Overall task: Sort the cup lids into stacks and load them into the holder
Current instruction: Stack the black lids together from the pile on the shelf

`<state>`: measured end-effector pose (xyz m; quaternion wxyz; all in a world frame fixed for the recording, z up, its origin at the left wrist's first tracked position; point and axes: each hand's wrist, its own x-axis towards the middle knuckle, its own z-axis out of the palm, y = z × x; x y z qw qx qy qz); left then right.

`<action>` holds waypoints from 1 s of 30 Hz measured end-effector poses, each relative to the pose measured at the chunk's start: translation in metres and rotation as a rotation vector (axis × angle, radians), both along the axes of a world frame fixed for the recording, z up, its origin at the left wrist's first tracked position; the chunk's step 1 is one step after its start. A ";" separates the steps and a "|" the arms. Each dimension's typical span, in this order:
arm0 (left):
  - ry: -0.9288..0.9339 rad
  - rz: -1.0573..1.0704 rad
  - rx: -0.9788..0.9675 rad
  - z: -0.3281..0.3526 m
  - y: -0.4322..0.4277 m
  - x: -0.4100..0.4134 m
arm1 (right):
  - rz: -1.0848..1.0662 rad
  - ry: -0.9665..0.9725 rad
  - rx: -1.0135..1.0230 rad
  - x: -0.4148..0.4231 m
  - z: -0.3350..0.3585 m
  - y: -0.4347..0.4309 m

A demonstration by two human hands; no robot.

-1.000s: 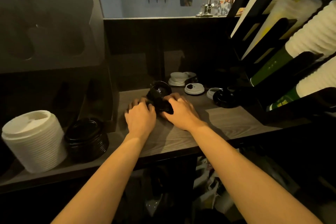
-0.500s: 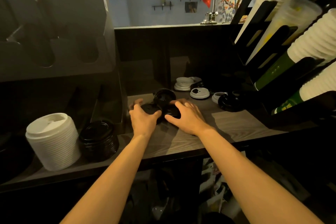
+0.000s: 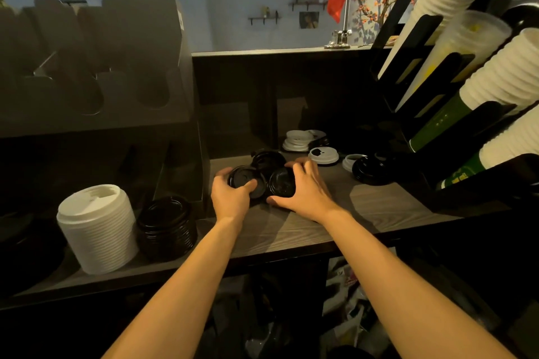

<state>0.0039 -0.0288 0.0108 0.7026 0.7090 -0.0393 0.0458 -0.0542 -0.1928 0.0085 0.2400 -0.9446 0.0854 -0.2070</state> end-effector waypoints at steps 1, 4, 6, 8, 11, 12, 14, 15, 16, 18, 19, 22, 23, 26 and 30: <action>-0.006 0.000 -0.015 0.000 0.000 0.000 | 0.006 -0.006 0.011 0.000 0.000 0.000; -0.014 -0.005 -0.029 -0.001 -0.001 0.002 | 0.027 -0.054 0.077 -0.001 -0.001 0.001; 0.008 -0.011 -0.060 0.000 -0.002 0.002 | 0.046 -0.066 0.100 0.000 -0.001 0.000; 0.037 -0.013 -0.107 0.002 -0.003 0.002 | 0.062 -0.031 0.109 0.000 -0.001 0.000; 0.041 -0.030 -0.118 0.004 -0.005 0.002 | 0.044 -0.020 -0.002 0.003 -0.003 0.004; 0.037 -0.043 -0.120 0.004 -0.006 0.002 | 0.030 -0.070 -0.082 0.004 -0.004 0.006; 0.020 -0.070 -0.130 0.003 -0.006 0.002 | 0.039 -0.199 -0.210 0.009 -0.003 0.014; 0.016 -0.091 -0.142 0.003 -0.006 0.002 | 0.053 -0.235 -0.262 0.012 -0.002 0.019; 0.019 -0.109 -0.163 0.003 -0.007 0.002 | 0.058 -0.247 -0.311 0.015 0.000 0.025; 0.026 -0.119 -0.212 0.005 -0.008 -0.001 | 0.047 -0.217 -0.362 0.022 0.002 0.034; 0.032 -0.117 -0.237 0.006 -0.008 -0.002 | 0.039 -0.194 -0.358 0.024 0.003 0.035; 0.055 -0.130 -0.267 0.005 -0.011 0.003 | 0.033 -0.207 -0.302 0.026 0.002 0.029; 0.055 -0.142 -0.257 0.004 -0.012 0.004 | 0.035 -0.217 -0.295 0.026 0.002 0.027; 0.030 -0.161 -0.264 0.003 -0.015 0.010 | 0.043 -0.242 -0.302 0.029 0.007 0.024; 0.112 -0.145 -0.296 0.006 -0.015 0.017 | -0.008 -0.201 -0.180 0.036 0.012 0.020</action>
